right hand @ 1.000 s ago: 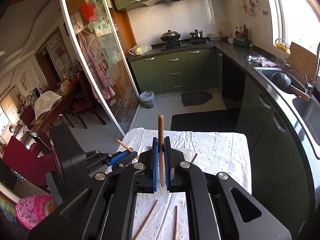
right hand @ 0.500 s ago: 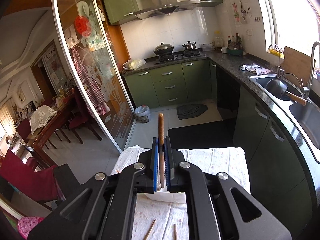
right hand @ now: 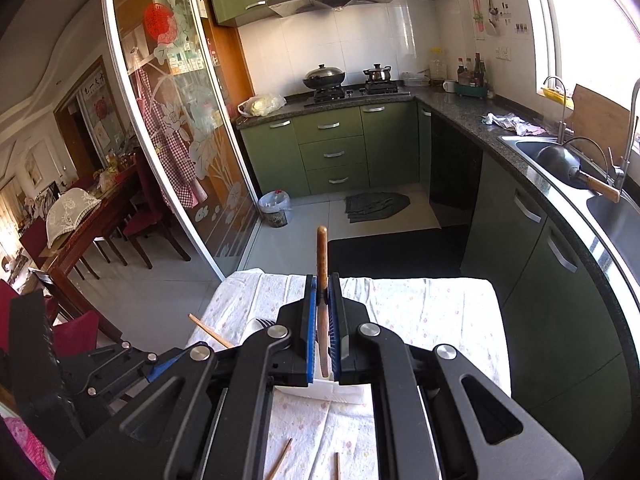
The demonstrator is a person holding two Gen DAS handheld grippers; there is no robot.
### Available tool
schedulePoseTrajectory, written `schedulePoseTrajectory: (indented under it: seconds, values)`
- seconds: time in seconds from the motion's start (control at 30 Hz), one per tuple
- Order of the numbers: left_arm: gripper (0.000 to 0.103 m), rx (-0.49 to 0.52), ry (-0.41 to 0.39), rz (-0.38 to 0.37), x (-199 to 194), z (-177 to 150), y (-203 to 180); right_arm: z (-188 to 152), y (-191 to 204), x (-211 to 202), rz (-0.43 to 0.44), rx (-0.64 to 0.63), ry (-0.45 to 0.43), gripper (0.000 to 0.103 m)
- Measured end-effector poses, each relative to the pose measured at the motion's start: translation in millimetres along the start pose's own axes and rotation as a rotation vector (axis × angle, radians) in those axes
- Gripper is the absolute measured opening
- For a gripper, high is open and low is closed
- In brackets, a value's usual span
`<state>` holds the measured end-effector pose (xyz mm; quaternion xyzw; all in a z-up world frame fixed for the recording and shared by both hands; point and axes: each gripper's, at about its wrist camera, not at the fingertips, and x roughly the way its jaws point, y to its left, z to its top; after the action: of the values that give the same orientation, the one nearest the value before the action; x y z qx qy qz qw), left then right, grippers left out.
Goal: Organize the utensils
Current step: 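Lift both chopsticks, carry them over the white caddy and open both grippers, then grasp a wooden chopstick with the left gripper while the right gripper grasps the last chopstick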
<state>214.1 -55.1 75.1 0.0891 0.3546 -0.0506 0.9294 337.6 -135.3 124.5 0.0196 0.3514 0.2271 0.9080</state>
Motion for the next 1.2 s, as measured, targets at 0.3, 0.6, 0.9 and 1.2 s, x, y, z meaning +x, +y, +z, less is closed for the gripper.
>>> schedulePoseTrajectory:
  seconds: [0.3,0.6,0.9,1.2]
  values:
    - [0.020,-0.001,-0.007,0.006,-4,0,2,-25,-2,29,0.008,-0.023,0.046,0.008]
    - [0.020,-0.004,-0.009,0.010,-6,4,5,-31,2,7,0.039,-0.044,0.021,0.020]
    - [0.039,0.012,-0.026,-0.001,-31,-6,2,-61,-3,-31,0.067,-0.055,0.077,0.032]
    - [0.072,0.051,0.161,-0.107,-36,-71,-29,-162,-9,-11,0.071,-0.112,0.430,0.049]
